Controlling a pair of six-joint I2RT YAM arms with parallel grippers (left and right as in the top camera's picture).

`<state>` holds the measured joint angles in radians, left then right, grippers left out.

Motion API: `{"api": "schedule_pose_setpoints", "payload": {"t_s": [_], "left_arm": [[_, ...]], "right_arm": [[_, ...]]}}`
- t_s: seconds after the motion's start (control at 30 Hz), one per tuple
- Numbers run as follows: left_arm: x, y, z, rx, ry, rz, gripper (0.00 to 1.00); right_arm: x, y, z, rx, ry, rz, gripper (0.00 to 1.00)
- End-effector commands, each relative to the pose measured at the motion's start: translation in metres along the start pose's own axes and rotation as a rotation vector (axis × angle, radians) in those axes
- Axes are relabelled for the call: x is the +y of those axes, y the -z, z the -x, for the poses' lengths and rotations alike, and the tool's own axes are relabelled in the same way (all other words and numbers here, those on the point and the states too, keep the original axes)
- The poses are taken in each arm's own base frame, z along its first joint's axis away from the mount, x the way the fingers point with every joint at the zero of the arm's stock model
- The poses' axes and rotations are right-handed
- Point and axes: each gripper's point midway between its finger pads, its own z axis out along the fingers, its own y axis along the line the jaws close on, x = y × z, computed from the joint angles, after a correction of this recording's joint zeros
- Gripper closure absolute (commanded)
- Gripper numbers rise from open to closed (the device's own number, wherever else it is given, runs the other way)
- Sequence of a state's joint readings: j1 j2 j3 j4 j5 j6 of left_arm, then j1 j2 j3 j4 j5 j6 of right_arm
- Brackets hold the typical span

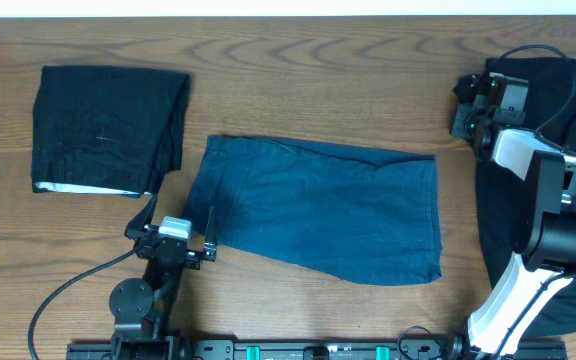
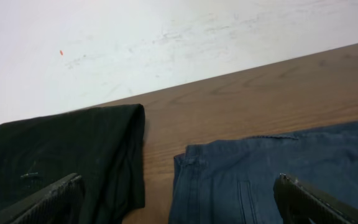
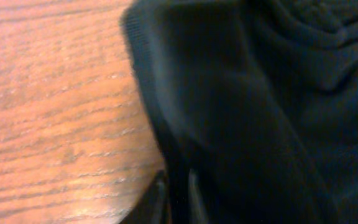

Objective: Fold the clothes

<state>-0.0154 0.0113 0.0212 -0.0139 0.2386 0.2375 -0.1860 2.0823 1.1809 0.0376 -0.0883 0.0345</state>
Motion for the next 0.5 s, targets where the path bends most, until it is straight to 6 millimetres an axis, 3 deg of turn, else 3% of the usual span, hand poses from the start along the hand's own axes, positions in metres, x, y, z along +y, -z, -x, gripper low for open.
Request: {"api": "schedule_pose_setpoints", "payload": {"t_s": [0.0,0.03,0.13,0.23,0.33,0.47], "left_arm": [[-0.005,-0.001,-0.015,0.045,-0.004,-0.023,0.02],[-0.005,-0.001,-0.015,0.045,-0.004,-0.023,0.02],[-0.005,-0.001,-0.015,0.045,-0.004,-0.023,0.02],[-0.005,-0.001,-0.015,0.045,-0.004,-0.023,0.02],[-0.005,-0.001,-0.016,0.046,-0.004,-0.023,0.02],[-0.005,-0.001,-0.016,0.047,-0.004,-0.023,0.02]], "right_arm": [[0.0,0.002,0.016,-0.016,-0.006,0.044,0.76],[0.004,0.011,0.034,-0.039,-0.004,0.06,0.7],[0.008,0.038,0.065,-0.064,0.0,0.063,0.63],[0.012,0.075,0.088,-0.068,0.0,0.063,0.51],[0.015,0.113,0.091,-0.035,-0.005,0.061,0.49],[0.02,0.164,0.065,0.08,-0.059,0.057,0.53]]}}
